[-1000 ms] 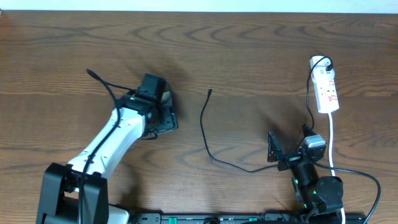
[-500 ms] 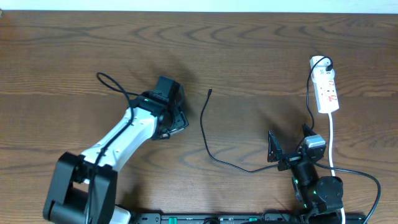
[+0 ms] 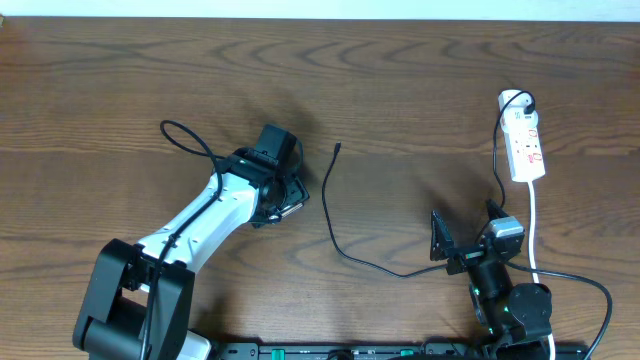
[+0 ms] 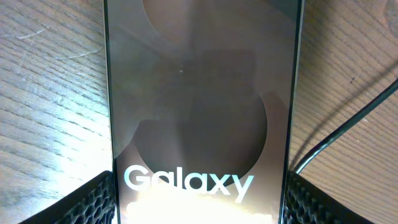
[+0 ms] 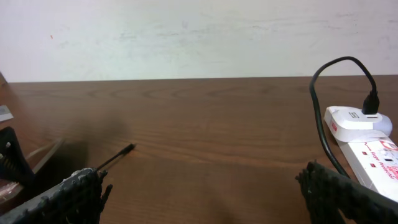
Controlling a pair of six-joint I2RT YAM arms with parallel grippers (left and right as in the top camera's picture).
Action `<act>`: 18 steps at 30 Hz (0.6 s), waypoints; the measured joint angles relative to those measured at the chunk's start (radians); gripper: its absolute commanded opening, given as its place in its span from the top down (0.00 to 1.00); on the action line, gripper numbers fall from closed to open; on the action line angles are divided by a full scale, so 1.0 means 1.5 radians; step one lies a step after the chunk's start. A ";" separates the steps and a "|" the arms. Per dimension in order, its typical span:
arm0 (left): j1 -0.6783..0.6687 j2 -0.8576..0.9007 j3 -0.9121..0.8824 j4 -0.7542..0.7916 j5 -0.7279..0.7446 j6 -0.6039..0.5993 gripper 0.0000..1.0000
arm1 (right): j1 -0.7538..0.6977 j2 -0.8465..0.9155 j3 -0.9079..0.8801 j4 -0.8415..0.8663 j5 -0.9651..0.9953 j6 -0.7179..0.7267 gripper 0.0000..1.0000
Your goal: Plug charger to phone and switch on socket
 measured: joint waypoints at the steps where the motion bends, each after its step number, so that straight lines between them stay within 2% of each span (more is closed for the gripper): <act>1: 0.000 0.000 0.000 0.001 0.001 -0.003 0.93 | 0.000 0.000 0.000 0.000 -0.001 0.002 0.01; 5: 0.000 0.000 0.000 0.001 0.003 -0.017 0.93 | 0.000 0.000 0.000 0.003 -0.021 0.073 0.01; 12: 0.000 0.000 0.000 0.003 0.010 -0.037 0.93 | 0.000 0.000 0.000 0.009 -0.083 0.330 0.01; 18: 0.000 0.000 0.000 0.004 0.019 -0.054 0.93 | 0.000 0.000 0.000 0.009 -0.100 0.401 0.01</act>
